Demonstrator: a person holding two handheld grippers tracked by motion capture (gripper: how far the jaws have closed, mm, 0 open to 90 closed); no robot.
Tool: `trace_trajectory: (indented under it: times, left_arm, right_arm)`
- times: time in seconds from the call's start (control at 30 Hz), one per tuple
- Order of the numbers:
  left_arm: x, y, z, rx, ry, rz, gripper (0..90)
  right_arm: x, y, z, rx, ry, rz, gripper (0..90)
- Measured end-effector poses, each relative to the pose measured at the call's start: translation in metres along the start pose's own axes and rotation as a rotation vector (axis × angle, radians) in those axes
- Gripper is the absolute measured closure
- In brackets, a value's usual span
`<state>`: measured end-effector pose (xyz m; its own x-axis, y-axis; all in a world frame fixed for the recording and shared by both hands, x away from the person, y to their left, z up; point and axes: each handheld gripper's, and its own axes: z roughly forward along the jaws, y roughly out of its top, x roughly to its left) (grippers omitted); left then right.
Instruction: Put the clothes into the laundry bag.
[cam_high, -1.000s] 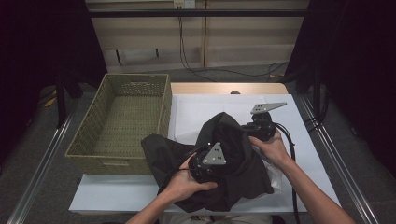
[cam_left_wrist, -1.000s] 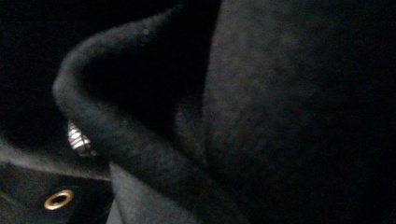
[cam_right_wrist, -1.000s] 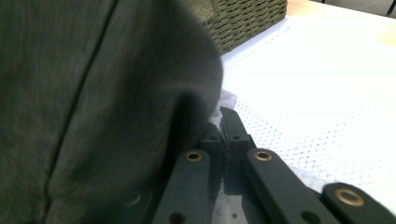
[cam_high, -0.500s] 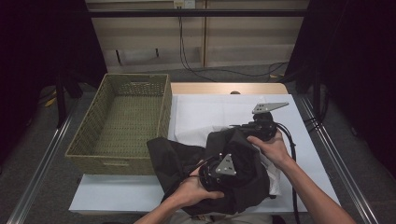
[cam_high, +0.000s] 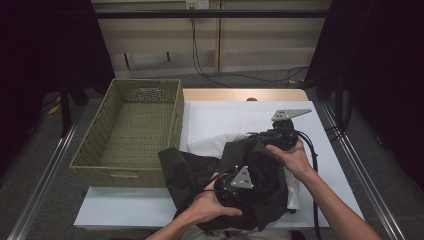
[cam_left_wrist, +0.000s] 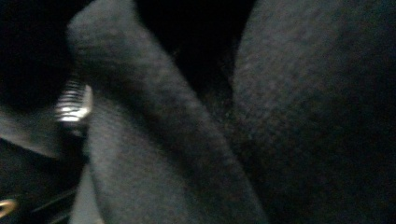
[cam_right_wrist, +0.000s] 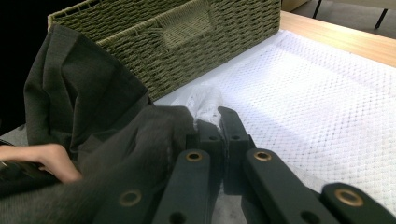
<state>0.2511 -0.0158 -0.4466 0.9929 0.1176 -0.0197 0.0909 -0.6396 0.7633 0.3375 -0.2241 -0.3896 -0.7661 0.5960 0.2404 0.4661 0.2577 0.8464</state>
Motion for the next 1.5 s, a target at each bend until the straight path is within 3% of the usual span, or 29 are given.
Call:
trace_trajectory:
  times: [0.1,0.37,0.43,0.57,0.6,0.77,1.13,1.2,1.23,1.27,1.33,1.4,1.5]
  left_arm:
    - [0.0,0.001,-0.011,-0.018,-0.019,-0.022,27.9]
    - [-0.002,-0.005,-0.04,-0.068,-0.007,-0.066,19.1]
    - [-0.003,-0.004,-0.046,-0.097,-0.003,-0.064,17.5]
    - [-0.002,0.002,-0.06,-0.205,0.041,-0.076,17.4]
    - [0.002,0.003,-0.063,-0.218,0.039,-0.094,18.2]
    - [0.013,0.005,-0.06,-0.257,0.032,-0.135,14.9]
    - [0.014,0.034,-0.043,-0.275,0.021,-0.061,9.6]
    - [0.019,0.033,-0.036,-0.247,0.064,-0.076,14.3]
    - [0.023,0.032,-0.031,-0.245,0.057,-0.076,19.9]
    - [0.027,0.03,-0.029,-0.223,0.076,-0.079,29.9]
    - [0.034,0.029,-0.024,-0.199,0.033,-0.081,44.0]
    - [0.039,0.029,-0.018,-0.146,0.043,-0.084,60.7]
    - [0.047,0.026,-0.01,-0.101,0.043,-0.094,74.4]
  right_arm:
    - [-0.001,-0.001,0.001,0.002,0.002,0.004,89.8]
    - [-0.002,-0.001,0.002,0.005,0.0,0.004,89.8]
    - [-0.002,-0.001,0.002,0.005,-0.002,0.006,89.8]
    - [-0.002,-0.001,0.003,0.008,-0.002,0.011,89.8]
    - [-0.002,-0.001,0.003,0.008,-0.001,0.01,89.8]
    - [-0.002,-0.002,0.004,0.01,-0.004,0.012,89.8]
    - [-0.003,-0.002,0.004,0.011,-0.006,0.017,89.7]
    - [-0.003,-0.002,0.004,0.011,-0.005,0.019,89.7]
    - [-0.003,-0.002,0.004,0.012,-0.006,0.018,89.7]
    - [-0.002,-0.002,0.004,0.011,-0.006,0.021,89.7]
    - [-0.002,-0.002,0.004,0.009,-0.009,0.026,89.7]
    - [-0.003,-0.003,0.004,0.009,-0.007,0.02,89.8]
    - [-0.001,-0.001,0.002,0.004,-0.005,0.012,89.8]
